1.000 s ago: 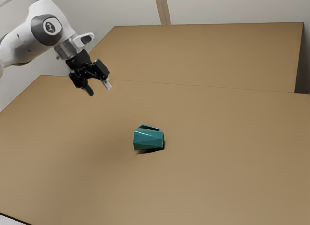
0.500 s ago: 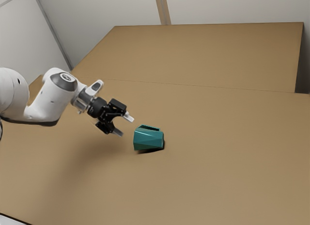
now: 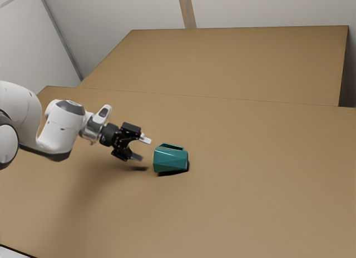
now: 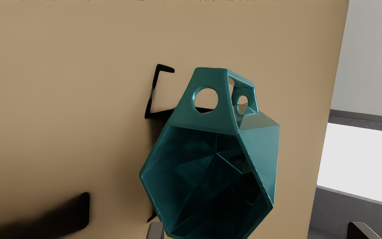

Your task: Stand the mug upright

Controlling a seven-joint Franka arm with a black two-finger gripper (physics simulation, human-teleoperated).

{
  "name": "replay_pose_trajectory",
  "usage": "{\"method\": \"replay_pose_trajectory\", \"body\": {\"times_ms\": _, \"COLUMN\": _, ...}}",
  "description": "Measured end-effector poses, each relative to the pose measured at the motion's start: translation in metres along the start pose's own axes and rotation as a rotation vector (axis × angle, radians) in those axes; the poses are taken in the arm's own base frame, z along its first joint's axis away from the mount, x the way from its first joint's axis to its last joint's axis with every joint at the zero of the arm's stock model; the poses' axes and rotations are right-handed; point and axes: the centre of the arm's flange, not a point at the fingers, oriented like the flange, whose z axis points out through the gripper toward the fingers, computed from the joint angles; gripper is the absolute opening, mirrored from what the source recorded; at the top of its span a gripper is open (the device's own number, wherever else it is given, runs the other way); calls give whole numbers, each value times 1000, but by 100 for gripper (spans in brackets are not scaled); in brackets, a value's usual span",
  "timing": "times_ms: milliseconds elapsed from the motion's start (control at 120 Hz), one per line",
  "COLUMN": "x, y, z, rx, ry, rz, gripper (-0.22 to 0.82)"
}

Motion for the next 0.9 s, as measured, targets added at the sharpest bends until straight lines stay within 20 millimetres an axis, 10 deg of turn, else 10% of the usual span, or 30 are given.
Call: {"method": "replay_pose_trajectory", "body": {"times_ms": 900, "x": 3, "y": 2, "z": 62, "rx": -197, "ry": 70, "rz": 102, "gripper": 60}}
